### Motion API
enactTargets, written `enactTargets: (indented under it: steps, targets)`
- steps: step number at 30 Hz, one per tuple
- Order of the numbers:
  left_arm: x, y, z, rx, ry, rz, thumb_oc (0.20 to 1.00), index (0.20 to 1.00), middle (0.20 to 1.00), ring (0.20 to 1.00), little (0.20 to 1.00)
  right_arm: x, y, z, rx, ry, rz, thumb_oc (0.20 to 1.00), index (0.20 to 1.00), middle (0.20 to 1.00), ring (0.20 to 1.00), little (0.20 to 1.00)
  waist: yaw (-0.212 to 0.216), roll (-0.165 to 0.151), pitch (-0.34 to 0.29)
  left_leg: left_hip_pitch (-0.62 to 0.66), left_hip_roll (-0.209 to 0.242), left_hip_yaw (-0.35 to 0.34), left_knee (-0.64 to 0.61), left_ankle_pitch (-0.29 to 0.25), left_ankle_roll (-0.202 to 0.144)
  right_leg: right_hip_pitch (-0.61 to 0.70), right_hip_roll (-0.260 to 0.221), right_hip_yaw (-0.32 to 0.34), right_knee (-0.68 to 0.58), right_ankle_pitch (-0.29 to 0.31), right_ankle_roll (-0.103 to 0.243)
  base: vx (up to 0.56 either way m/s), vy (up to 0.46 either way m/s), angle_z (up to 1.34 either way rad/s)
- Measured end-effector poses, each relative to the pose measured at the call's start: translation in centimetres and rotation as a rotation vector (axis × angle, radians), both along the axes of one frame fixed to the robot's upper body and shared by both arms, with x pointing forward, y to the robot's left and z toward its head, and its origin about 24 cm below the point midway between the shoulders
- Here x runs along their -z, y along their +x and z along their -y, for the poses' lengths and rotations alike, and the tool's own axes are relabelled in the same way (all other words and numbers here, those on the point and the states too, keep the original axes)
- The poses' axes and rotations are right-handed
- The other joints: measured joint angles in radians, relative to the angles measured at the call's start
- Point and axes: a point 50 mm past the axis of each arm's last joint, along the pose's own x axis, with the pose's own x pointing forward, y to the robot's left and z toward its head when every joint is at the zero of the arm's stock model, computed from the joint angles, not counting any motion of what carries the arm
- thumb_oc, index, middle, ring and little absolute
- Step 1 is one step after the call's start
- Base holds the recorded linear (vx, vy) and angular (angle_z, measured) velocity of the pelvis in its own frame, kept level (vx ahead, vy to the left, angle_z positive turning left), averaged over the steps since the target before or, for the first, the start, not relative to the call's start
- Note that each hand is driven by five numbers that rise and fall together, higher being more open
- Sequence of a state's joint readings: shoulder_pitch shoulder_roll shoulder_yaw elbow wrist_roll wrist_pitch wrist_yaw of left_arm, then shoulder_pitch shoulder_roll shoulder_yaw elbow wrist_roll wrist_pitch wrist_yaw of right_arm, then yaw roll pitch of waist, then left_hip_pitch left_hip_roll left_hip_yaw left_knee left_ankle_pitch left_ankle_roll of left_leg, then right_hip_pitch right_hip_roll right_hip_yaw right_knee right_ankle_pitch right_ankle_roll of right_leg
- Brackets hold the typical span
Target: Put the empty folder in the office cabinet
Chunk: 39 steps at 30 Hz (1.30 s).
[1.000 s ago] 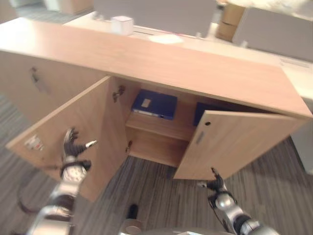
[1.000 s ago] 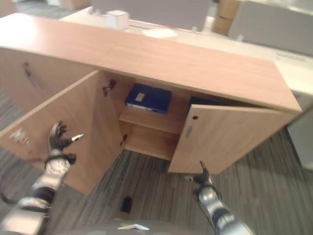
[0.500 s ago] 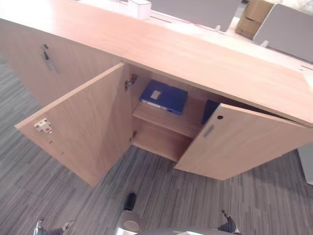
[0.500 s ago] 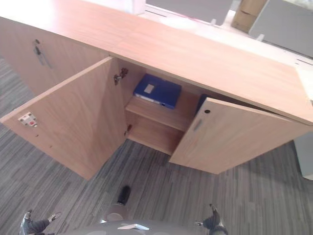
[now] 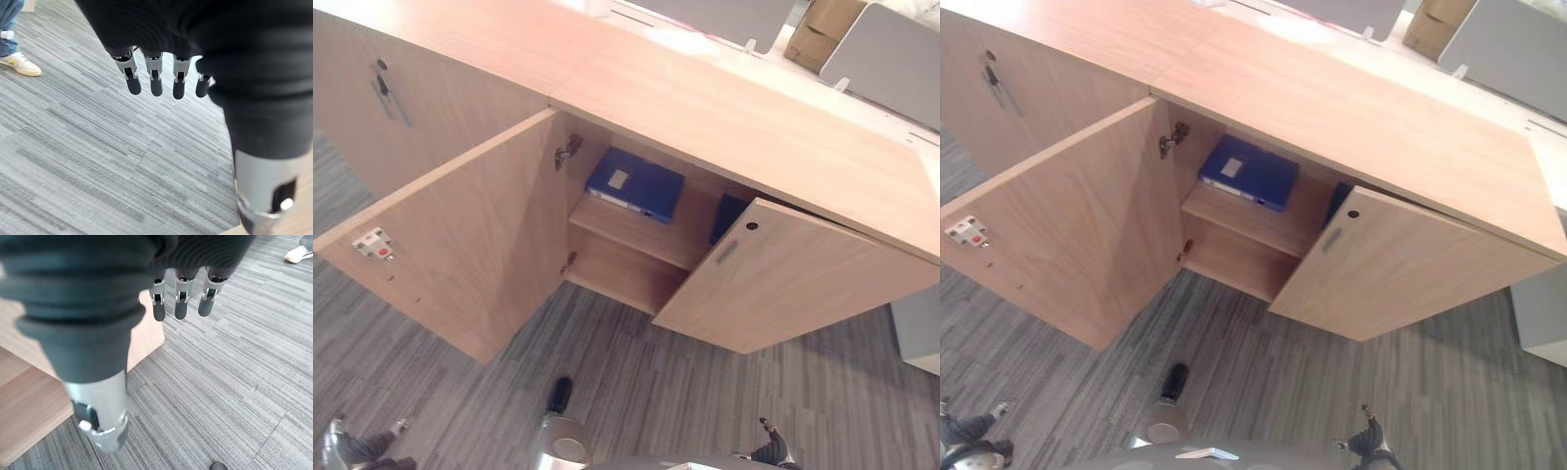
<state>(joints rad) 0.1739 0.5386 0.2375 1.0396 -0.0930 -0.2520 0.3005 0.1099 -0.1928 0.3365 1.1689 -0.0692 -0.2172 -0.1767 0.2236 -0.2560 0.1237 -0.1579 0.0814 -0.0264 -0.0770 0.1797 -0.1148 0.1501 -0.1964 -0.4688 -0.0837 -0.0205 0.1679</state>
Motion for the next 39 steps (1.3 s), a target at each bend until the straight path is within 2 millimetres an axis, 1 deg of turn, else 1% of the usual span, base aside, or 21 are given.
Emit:
enactTargets:
  steps: [2, 5, 7, 9, 12, 13, 14, 15, 17, 18, 19, 21, 23, 25, 28, 29, 30, 32, 36, 38, 39]
  targets:
    - [-1.4, 1.4, -1.1, 0.021, 0.047, 0.036, 1.000, 1.000, 1.000, 1.000, 1.000, 0.0, 0.0, -0.1, -0.004, 0.004, 0.005, 1.000, 1.000, 1.000, 1.000, 1.000, -0.003, -0.022, 0.012, 0.002, 0.002, 0.012, -0.001, -0.001, 0.000, -0.008, -0.001, 0.015, 0.000, 0.005, -0.001, -0.02, 0.000, -0.15]
    - [-3.8, 2.1, -3.4, 0.024, 0.142, 0.050, 1.000, 1.000, 1.000, 1.000, 1.000, -0.1, 0.3, -0.4, -0.011, 0.016, 0.023, 1.000, 1.000, 1.000, 1.000, 1.000, -0.024, -0.054, 0.027, 0.007, 0.008, 0.020, -0.002, -0.001, 0.000, -0.010, -0.001, 0.025, 0.000, 0.005, -0.005, 0.00, 0.008, -0.10]
    - [-5.5, 3.0, -4.7, 0.019, 0.197, 0.082, 1.000, 1.000, 1.000, 1.000, 1.000, -0.1, 0.2, -0.5, -0.014, 0.017, 0.020, 1.000, 1.000, 1.000, 1.000, 1.000, -0.025, -0.072, 0.035, 0.006, 0.009, 0.028, -0.001, -0.001, 0.000, -0.015, 0.000, 0.035, 0.000, 0.003, -0.009, 0.00, 0.003, -0.14]
    - [-5.8, 3.0, -4.9, -0.004, 0.207, 0.101, 1.000, 1.000, 1.000, 1.000, 1.000, -0.1, 0.2, -0.5, -0.014, 0.017, 0.020, 1.000, 1.000, 1.000, 1.000, 1.000, -0.025, -0.075, 0.036, 0.008, 0.009, 0.040, 0.000, 0.000, 0.000, -0.017, -0.003, 0.048, 0.000, 0.013, 0.006, 0.00, 0.000, -0.14]
    - [-5.5, 2.9, -4.7, -0.006, 0.199, 0.096, 1.000, 1.000, 1.000, 1.000, 1.000, -0.1, 0.2, -0.6, -0.017, 0.019, 0.021, 1.000, 1.000, 1.000, 1.000, 1.000, -0.023, -0.072, 0.039, 0.010, 0.009, 0.040, 0.000, 0.000, 0.000, -0.017, -0.003, 0.048, 0.000, 0.018, 0.006, -0.04, -0.003, -0.02]
    - [-5.9, 3.5, -4.9, -0.010, 0.209, 0.113, 1.000, 1.000, 1.000, 1.000, 1.000, -0.3, 0.4, -0.6, -0.007, 0.027, 0.043, 1.000, 1.000, 1.000, 1.000, 1.000, -0.041, -0.082, 0.042, 0.006, 0.012, 0.042, 0.003, 0.000, -0.001, -0.038, -0.004, 0.053, 0.019, 0.016, 0.002, -0.10, -0.020, -0.02]
    - [-7.6, 4.3, -6.0, -0.005, 0.260, 0.126, 1.000, 1.000, 1.000, 1.000, 1.000, -0.7, 1.4, -0.9, -0.021, 0.038, 0.093, 1.000, 1.000, 1.000, 1.000, 1.000, -0.049, -0.095, 0.058, -0.035, 0.022, 0.043, 0.050, -0.010, 0.000, -0.069, -0.009, 0.055, 0.040, 0.004, -0.003, -0.05, -0.020, -0.21]
    - [-9.5, 5.2, -7.2, -0.004, 0.313, 0.153, 1.000, 1.000, 1.000, 1.000, 1.000, -0.9, 2.3, -1.2, -0.034, 0.042, 0.117, 1.000, 1.000, 1.000, 1.000, 1.000, -0.048, -0.109, 0.079, -0.056, 0.035, 0.052, 0.088, -0.028, -0.002, -0.080, 0.003, 0.072, 0.044, -0.003, -0.011, -0.05, -0.021, -0.21]
    - [-12.8, 7.1, -8.5, 0.008, 0.394, 0.215, 1.000, 1.000, 1.000, 1.000, 1.000, -1.0, 3.0, -1.6, -0.061, 0.047, 0.133, 1.000, 1.000, 1.000, 1.000, 1.000, -0.061, -0.136, 0.097, -0.069, 0.039, 0.053, 0.079, -0.023, -0.007, -0.087, 0.014, 0.082, 0.035, 0.014, 0.008, -0.01, -0.003, -0.10]
    - [-12.8, 7.1, -8.5, 0.008, 0.394, 0.215, 1.000, 1.000, 1.000, 1.000, 1.000, -1.0, 3.0, -1.6, -0.061, 0.047, 0.133, 1.000, 1.000, 1.000, 1.000, 1.000, -0.061, -0.136, 0.097, -0.069, 0.039, 0.053, 0.079, -0.023, -0.007, -0.087, 0.014, 0.082, 0.035, 0.014, 0.008, -0.01, 0.005, -0.09]
    - [-13.9, 8.0, -8.6, 0.027, 0.416, 0.247, 1.000, 1.000, 1.000, 1.000, 1.000, -1.1, 3.3, -1.8, -0.066, 0.049, 0.141, 1.000, 1.000, 1.000, 1.000, 1.000, -0.068, -0.144, 0.100, -0.069, 0.040, 0.058, 0.071, -0.022, -0.007, -0.093, 0.013, 0.092, 0.033, 0.024, 0.005, 0.00, 0.007, -0.20]
    - [-13.6, 8.6, -8.2, 0.044, 0.405, 0.246, 1.000, 1.000, 1.000, 1.000, 1.000, -1.2, 3.7, -2.0, -0.080, 0.056, 0.156, 1.000, 1.000, 1.000, 1.000, 1.000, -0.087, -0.146, 0.101, -0.033, 0.043, 0.085, 0.040, -0.020, -0.010, -0.097, 0.010, 0.126, 0.031, 0.041, 0.006, 0.01, 0.014, -0.36]
    - [-13.2, 8.1, -8.4, 0.046, 0.389, 0.219, 1.000, 1.000, 1.000, 1.000, 1.000, -1.2, 3.6, -2.2, -0.090, 0.058, 0.154, 1.000, 1.000, 1.000, 1.000, 1.000, -0.099, -0.146, 0.102, -0.006, 0.052, 0.104, 0.021, -0.020, -0.011, -0.093, 0.015, 0.144, 0.029, 0.041, 0.005, 0.01, 0.001, -0.31]
    - [-13.0, 8.0, -8.3, 0.057, 0.381, 0.206, 1.000, 1.000, 1.000, 1.000, 1.000, -1.2, 3.5, -2.2, -0.091, 0.059, 0.150, 1.000, 1.000, 1.000, 1.000, 1.000, -0.100, -0.145, 0.102, -0.002, 0.056, 0.105, 0.015, -0.018, -0.013, -0.091, 0.021, 0.148, 0.023, 0.041, 0.005, -0.01, -0.005, -0.17]
    - [-12.9, 9.1, -8.0, 0.082, 0.357, 0.193, 1.000, 1.000, 1.000, 1.000, 1.000, -1.3, 3.3, -2.3, -0.096, 0.065, 0.156, 1.000, 1.000, 1.000, 1.000, 1.000, -0.114, -0.147, 0.100, -0.001, 0.074, 0.119, 0.011, -0.007, -0.023, -0.094, 0.038, 0.157, 0.002, 0.042, 0.006, 0.00, 0.015, -0.14]
    - [-12.5, 8.6, -8.1, 0.071, 0.343, 0.170, 1.000, 1.000, 1.000, 1.000, 1.000, -1.3, 3.3, -2.4, -0.100, 0.067, 0.160, 1.000, 1.000, 1.000, 1.000, 1.000, -0.128, -0.150, 0.098, 0.011, 0.076, 0.132, 0.008, -0.007, -0.024, -0.093, 0.038, 0.165, 0.006, 0.048, 0.002, 0.01, 0.017, -0.12]
    - [-12.5, 8.6, -8.1, 0.071, 0.343, 0.170, 1.000, 1.000, 1.000, 1.000, 1.000, -1.3, 3.3, -2.4, -0.100, 0.067, 0.160, 1.000, 1.000, 1.000, 1.000, 1.000, -0.128, -0.150, 0.098, 0.011, 0.076, 0.132, 0.008, -0.007, -0.024, -0.093, 0.038, 0.165, 0.006, 0.048, 0.002, 0.01, 0.004, -0.21]
    - [-10.8, 7.0, -8.0, 0.054, 0.303, 0.099, 1.000, 1.000, 1.000, 1.000, 1.000, -1.3, 3.2, -2.5, -0.104, 0.070, 0.158, 1.000, 1.000, 1.000, 1.000, 1.000, -0.126, -0.149, 0.098, 0.043, 0.077, 0.160, 0.000, -0.007, -0.023, -0.081, 0.032, 0.196, 0.013, 0.052, 0.004, 0.01, 0.009, -0.30]
    - [-9.9, 6.7, -7.5, 0.078, 0.291, 0.070, 1.000, 1.000, 1.000, 1.000, 1.000, -1.2, 2.9, -2.4, -0.100, 0.070, 0.151, 1.000, 1.000, 1.000, 1.000, 1.000, -0.123, -0.147, 0.098, 0.067, 0.078, 0.166, -0.005, -0.013, -0.017, -0.068, 0.030, 0.203, 0.019, 0.053, 0.005, 0.00, 0.000, -0.05]
    - [-7.9, 6.8, -5.8, 0.088, 0.238, 0.080, 1.000, 1.000, 1.000, 1.000, 1.000, -1.2, 2.9, -2.3, -0.093, 0.069, 0.152, 1.000, 1.000, 1.000, 1.000, 1.000, -0.125, -0.134, 0.092, 0.072, 0.079, 0.179, -0.010, -0.014, -0.017, -0.076, 0.027, 0.215, 0.026, 0.050, 0.002, 0.02, 0.006, -0.13]
    - [-6.8, 6.8, -4.9, 0.081, 0.203, 0.086, 1.000, 1.000, 1.000, 1.000, 1.000, -1.2, 2.8, -2.2, -0.087, 0.066, 0.147, 1.000, 1.000, 1.000, 1.000, 1.000, -0.125, -0.118, 0.085, 0.072, 0.077, 0.184, -0.010, -0.014, -0.017, -0.079, 0.023, 0.221, 0.026, 0.049, 0.002, 0.02, 0.021, -0.17]
